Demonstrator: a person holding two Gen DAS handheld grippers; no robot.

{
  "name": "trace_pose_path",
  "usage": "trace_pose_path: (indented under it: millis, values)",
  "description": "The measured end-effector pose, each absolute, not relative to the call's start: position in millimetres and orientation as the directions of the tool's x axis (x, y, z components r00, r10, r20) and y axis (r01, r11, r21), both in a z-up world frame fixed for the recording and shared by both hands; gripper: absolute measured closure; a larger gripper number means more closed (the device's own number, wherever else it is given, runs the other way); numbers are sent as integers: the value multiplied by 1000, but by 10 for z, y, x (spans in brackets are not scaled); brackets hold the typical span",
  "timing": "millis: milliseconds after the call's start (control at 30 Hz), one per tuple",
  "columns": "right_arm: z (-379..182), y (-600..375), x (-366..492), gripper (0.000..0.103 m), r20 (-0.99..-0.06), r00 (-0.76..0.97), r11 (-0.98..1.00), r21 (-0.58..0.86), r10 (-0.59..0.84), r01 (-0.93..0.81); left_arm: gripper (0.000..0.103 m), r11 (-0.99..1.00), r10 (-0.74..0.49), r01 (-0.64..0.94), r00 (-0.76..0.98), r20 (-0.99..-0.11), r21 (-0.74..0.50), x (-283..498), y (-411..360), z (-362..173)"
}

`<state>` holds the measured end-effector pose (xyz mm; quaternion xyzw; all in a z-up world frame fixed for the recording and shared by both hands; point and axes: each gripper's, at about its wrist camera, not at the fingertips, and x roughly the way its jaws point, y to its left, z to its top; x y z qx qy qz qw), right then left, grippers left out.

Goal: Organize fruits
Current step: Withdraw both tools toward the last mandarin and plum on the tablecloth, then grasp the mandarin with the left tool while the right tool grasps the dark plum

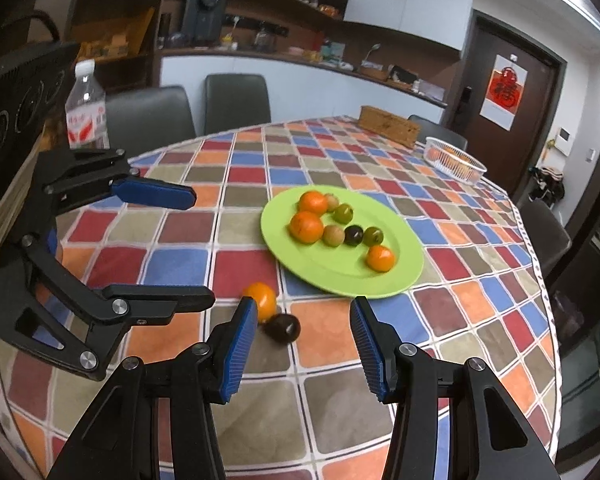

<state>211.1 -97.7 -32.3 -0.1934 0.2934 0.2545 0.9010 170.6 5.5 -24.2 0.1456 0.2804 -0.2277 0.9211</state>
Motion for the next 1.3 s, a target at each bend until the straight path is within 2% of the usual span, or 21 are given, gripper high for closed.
trace_pose_path:
  millis: [200,467,700,867,1067,1133,1200,1300]
  values:
    - [-491,-927,2193,54,-673,650,762,-196,353,-617,33,826,-359,546,701,-617,140,1821,28,-396]
    - [-728,-893,2380,54,-736,579,733,-167,352,-659,42,797,-388,595,637,-666,105,2034,23,-563]
    - [-849,-861,2539,56,-763,543,725,-145,351,-673,45,785,-394,614,599,-697,85,2205,22,-677]
    - [-906,-844,2603,61,-775,521,717,-130,358,-685,60,766,-406,641,548,-732,54,2313,5,-745]
    - [-943,-833,2644,62,-780,500,702,-112,376,-703,63,766,-404,641,531,-745,41,2384,-4,-786]
    - [-954,-843,2668,65,-783,487,704,-90,387,-704,63,767,-406,640,529,-746,37,2401,-16,-786]
    - [-965,-856,2677,73,-787,470,705,-65,399,-706,65,767,-409,641,523,-748,29,2412,-27,-790]
    - [-971,-878,2674,74,-785,470,713,-53,402,-699,65,774,-406,633,527,-747,26,2415,-40,-791]
